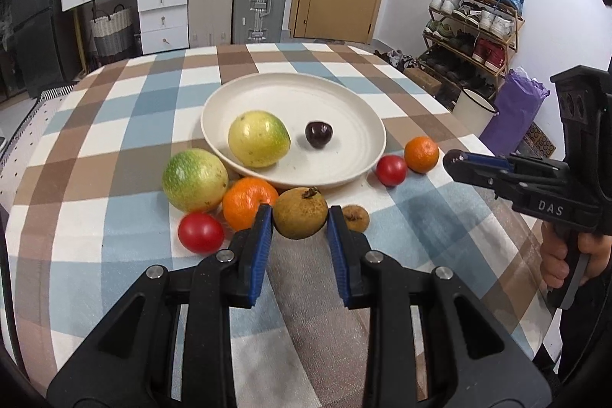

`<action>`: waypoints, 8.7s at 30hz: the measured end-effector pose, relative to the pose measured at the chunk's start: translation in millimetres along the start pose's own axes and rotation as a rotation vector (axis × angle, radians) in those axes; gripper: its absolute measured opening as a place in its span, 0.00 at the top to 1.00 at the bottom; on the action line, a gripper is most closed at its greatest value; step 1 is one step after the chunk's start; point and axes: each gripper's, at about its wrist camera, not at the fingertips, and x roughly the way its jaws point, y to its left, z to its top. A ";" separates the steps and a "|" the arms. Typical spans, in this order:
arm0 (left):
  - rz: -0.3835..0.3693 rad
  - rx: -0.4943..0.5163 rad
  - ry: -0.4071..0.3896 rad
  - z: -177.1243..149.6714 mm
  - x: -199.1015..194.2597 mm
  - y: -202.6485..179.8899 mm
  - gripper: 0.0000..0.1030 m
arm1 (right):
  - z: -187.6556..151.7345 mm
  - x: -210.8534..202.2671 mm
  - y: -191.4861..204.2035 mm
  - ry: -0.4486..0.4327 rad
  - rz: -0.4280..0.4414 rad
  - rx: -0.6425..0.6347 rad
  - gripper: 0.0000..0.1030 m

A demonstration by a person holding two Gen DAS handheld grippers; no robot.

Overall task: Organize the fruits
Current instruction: 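Carry the pear and stemmed cherry with both grippers over the plate, then open both grippers to release the pear and cherry onto the plate, then withdraw both open grippers back from the plate, then move both open grippers toward the red tomatoes on the cloth, then close the left gripper on a red tomato while the right grasps another red tomato, then carry both red tomatoes with both grippers over the white plate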

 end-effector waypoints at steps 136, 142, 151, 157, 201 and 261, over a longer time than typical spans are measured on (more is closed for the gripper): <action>0.170 -0.050 -0.021 0.9 -12.1 37.4 0.01 | 9.2 19.5 21.7 0.015 0.067 0.023 0.01; 0.177 -0.077 -0.008 0.1 -7.2 47.8 0.01 | 9.6 31.3 20.3 0.038 0.096 0.025 0.15; 0.178 -0.107 0.013 -2.6 0.9 57.5 0.01 | 10.3 54.5 22.6 0.098 0.076 0.010 0.25; 0.183 -0.130 0.037 -5.0 9.9 65.2 0.01 | 11.9 65.5 25.9 0.123 0.038 -0.013 0.26; 0.058 -0.152 0.110 -12.0 34.2 74.2 0.71 | 21.2 84.7 45.6 0.127 -0.081 -0.140 0.47; 0.034 -0.053 -0.054 30.0 0.0 32.1 0.71 | 44.2 33.1 54.3 -0.061 0.039 -0.099 0.69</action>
